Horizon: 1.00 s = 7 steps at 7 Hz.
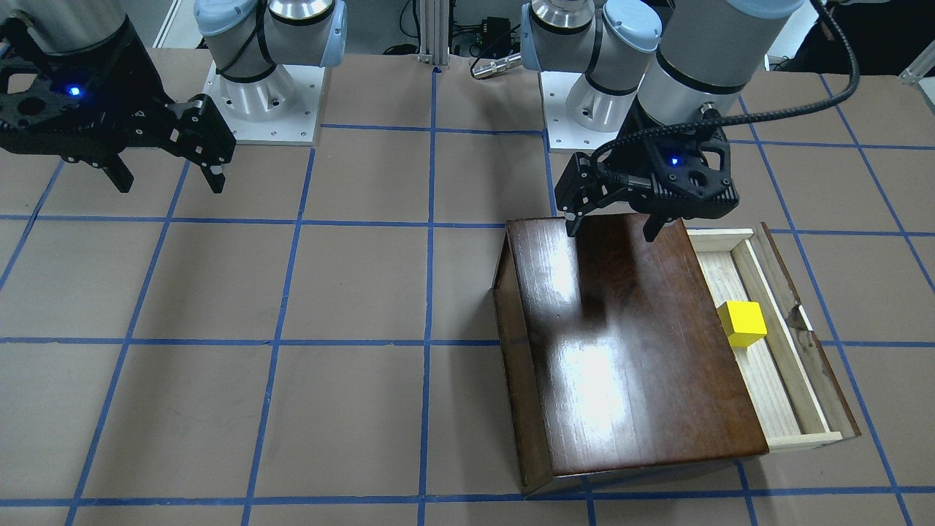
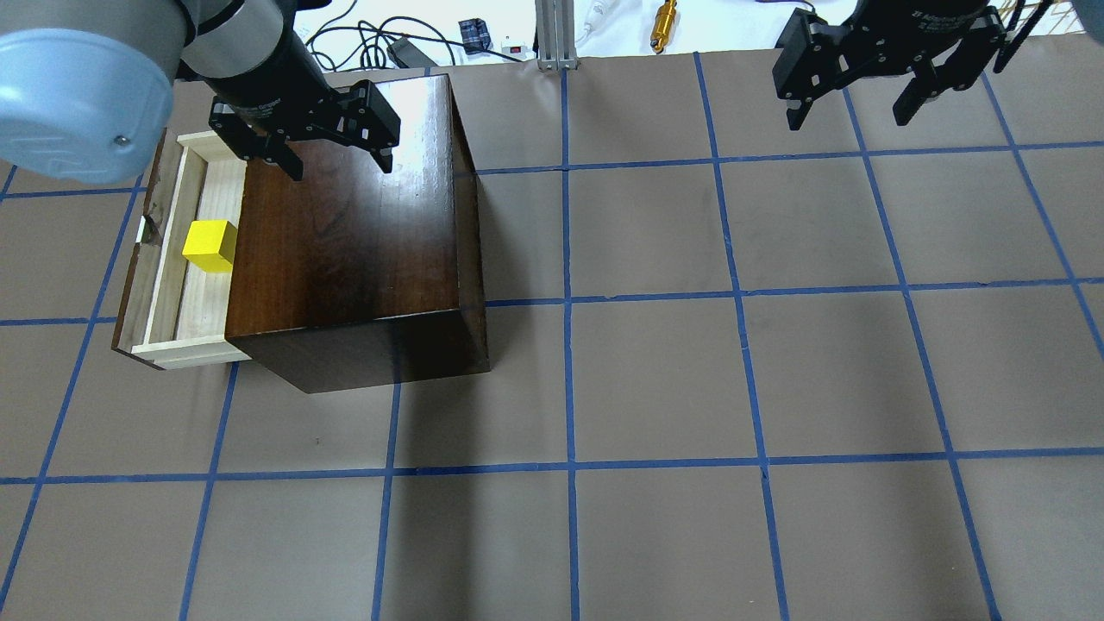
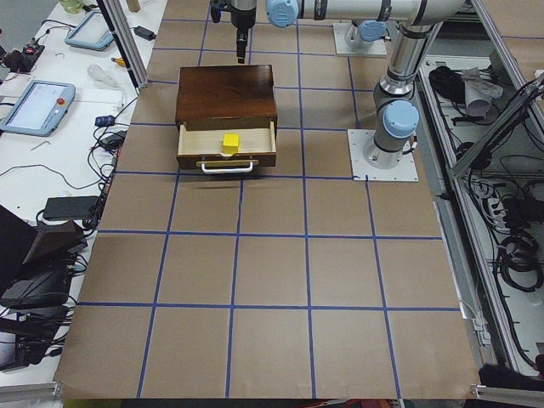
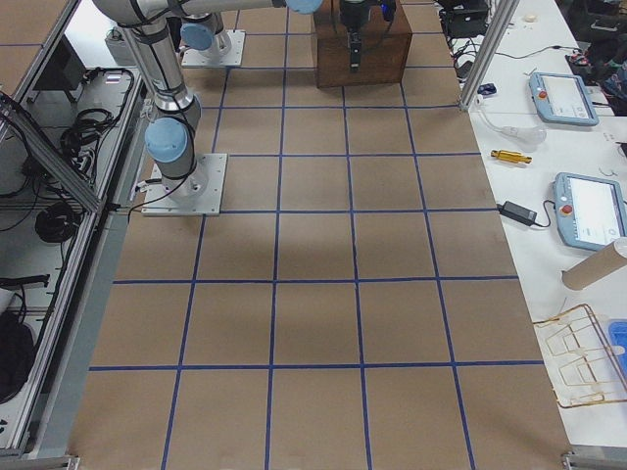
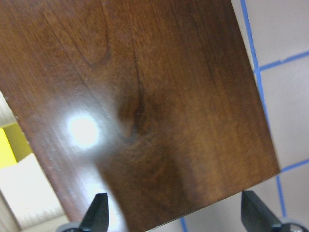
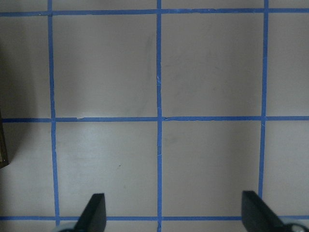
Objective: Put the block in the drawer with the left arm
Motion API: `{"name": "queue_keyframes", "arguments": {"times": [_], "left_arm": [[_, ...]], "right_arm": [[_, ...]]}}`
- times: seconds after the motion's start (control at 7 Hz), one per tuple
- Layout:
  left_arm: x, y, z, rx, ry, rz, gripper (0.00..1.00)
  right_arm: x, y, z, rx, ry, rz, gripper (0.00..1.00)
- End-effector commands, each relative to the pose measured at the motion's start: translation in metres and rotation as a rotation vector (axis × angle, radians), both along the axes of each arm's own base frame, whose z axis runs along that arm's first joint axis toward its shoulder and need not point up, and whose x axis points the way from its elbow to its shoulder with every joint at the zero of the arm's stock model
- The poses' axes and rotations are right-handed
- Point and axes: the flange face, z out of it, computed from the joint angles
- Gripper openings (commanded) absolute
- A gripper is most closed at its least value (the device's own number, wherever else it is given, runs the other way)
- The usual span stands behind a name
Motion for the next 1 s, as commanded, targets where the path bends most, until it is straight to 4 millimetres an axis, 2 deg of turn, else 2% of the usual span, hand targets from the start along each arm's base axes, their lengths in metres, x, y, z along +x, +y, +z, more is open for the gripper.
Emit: {"name": "queue_keyframes", "arguments": {"times": [0.0, 0.14, 0.86], "left_arm": [[0.01, 0.0094, 0.0027, 0.01, -0.006, 0.028, 1.0], [0.017, 0.0071, 0.0024, -0.002, -0.049, -0.008, 1.0], [0.0159, 0.0083, 0.0007, 0.007, -0.055, -0.016, 1.0]], "right_arm": [[-0.0001, -0.0003, -0.0005, 0.001, 0.001, 0.0, 1.0], [-0.0001, -0.0003, -0.0005, 0.001, 0.0, 0.0, 1.0], [0.0001, 0.0002, 0.0003, -0.001, -0.001, 0.0, 1.0]]}}
